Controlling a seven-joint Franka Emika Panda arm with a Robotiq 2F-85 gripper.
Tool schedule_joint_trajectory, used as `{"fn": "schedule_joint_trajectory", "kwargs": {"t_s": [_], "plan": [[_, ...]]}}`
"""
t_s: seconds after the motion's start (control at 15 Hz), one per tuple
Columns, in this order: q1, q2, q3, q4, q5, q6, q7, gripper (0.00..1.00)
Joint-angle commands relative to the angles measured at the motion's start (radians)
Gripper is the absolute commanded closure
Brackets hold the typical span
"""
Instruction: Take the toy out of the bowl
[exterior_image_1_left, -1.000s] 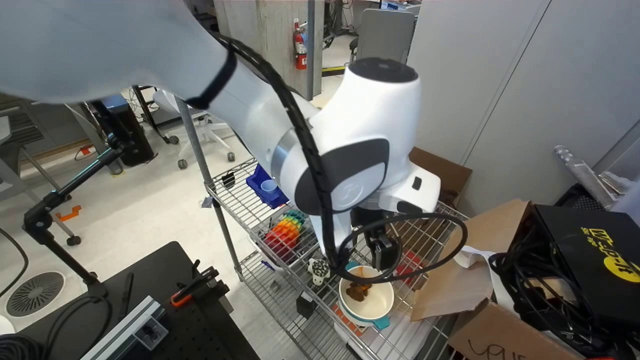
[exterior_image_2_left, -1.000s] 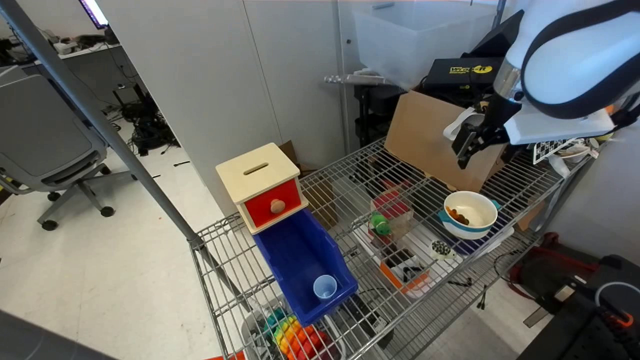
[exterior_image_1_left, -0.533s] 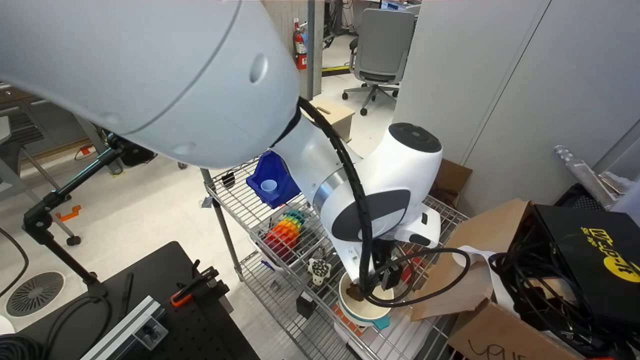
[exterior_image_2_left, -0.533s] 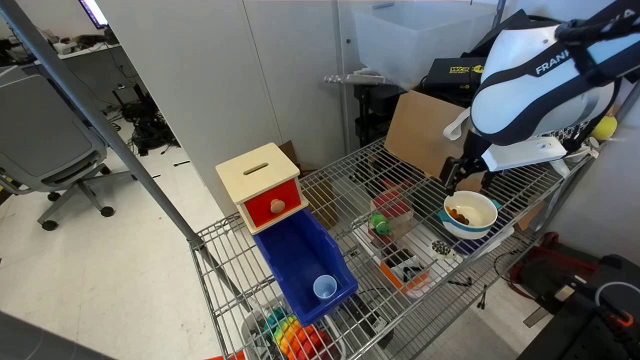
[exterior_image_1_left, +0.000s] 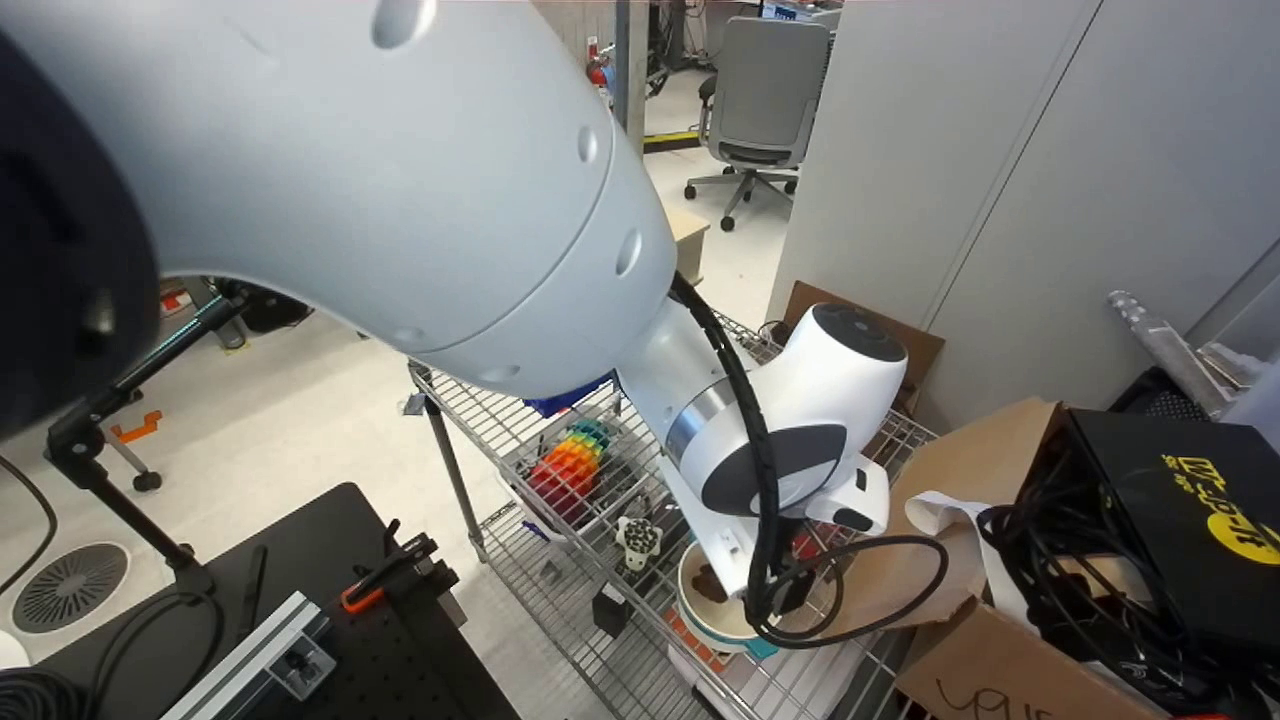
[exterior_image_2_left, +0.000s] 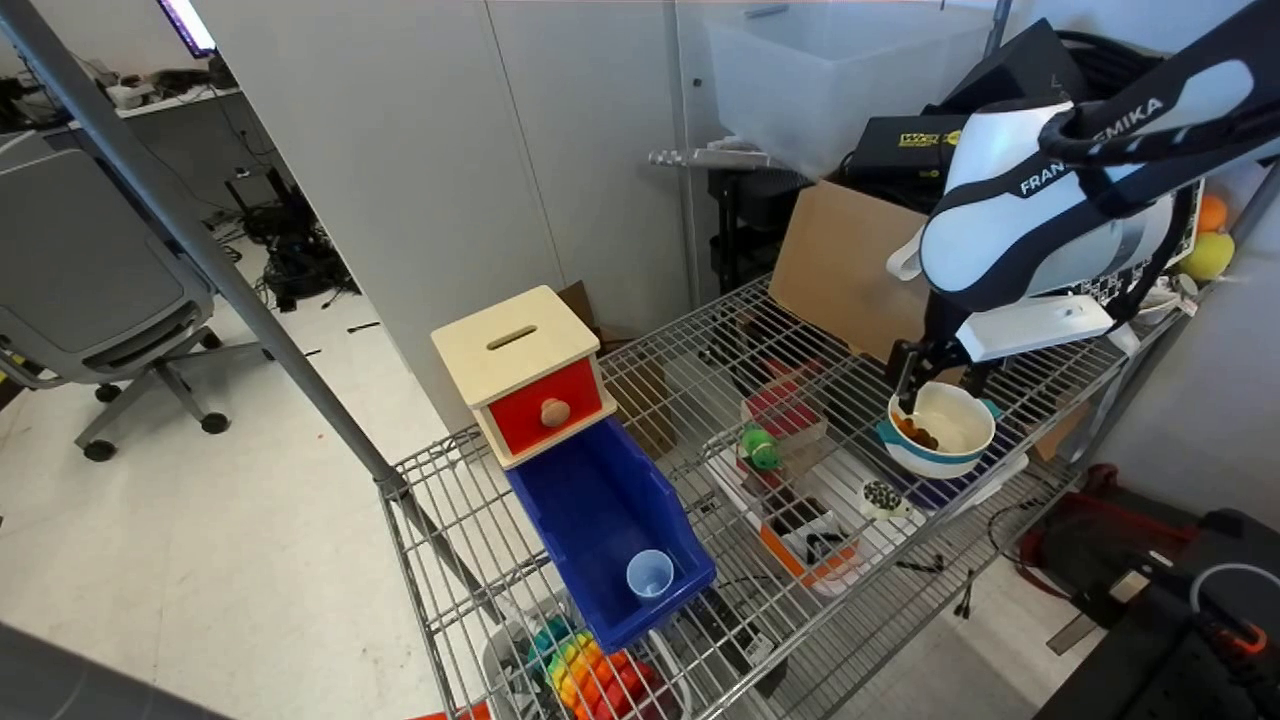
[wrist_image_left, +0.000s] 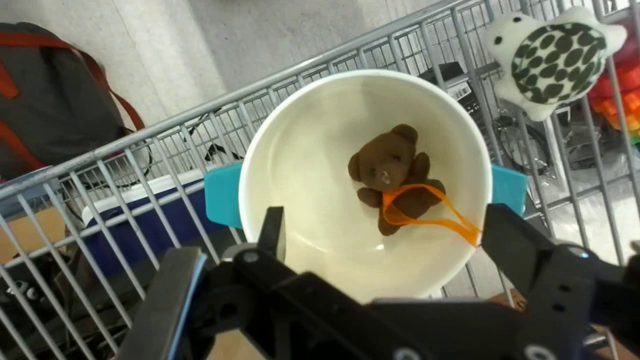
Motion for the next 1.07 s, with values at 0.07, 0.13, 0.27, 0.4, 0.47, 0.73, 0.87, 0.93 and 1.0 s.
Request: {"fn": "schedule_joint_trajectory", "kwargs": {"t_s": [0.07,0.13,0.27,0.4,0.47,0.73,0.87,0.93,1.0], "plan": [[0.013,0.044,-0.021,0.051,-0.003,-0.055,-0.019,0.00],[0.013,0.055,-0.022,0.065,-0.001,-0.067,-0.015,0.00],[0.019,0.070,-0.027,0.076,-0.008,-0.077,-0.010,0.00],[0.025,0.088,-0.031,0.096,-0.011,-0.092,-0.002,0.01],[0.026,0.097,-0.033,0.107,-0.011,-0.099,0.001,0.26],[0.050,0.145,-0.059,0.155,-0.034,-0.116,0.025,0.48],[0.064,0.175,-0.066,0.186,-0.039,-0.128,0.041,0.64],[0.068,0.188,-0.064,0.204,-0.037,-0.138,0.046,0.71],[0.072,0.198,-0.064,0.218,-0.033,-0.147,0.052,0.79]]}}
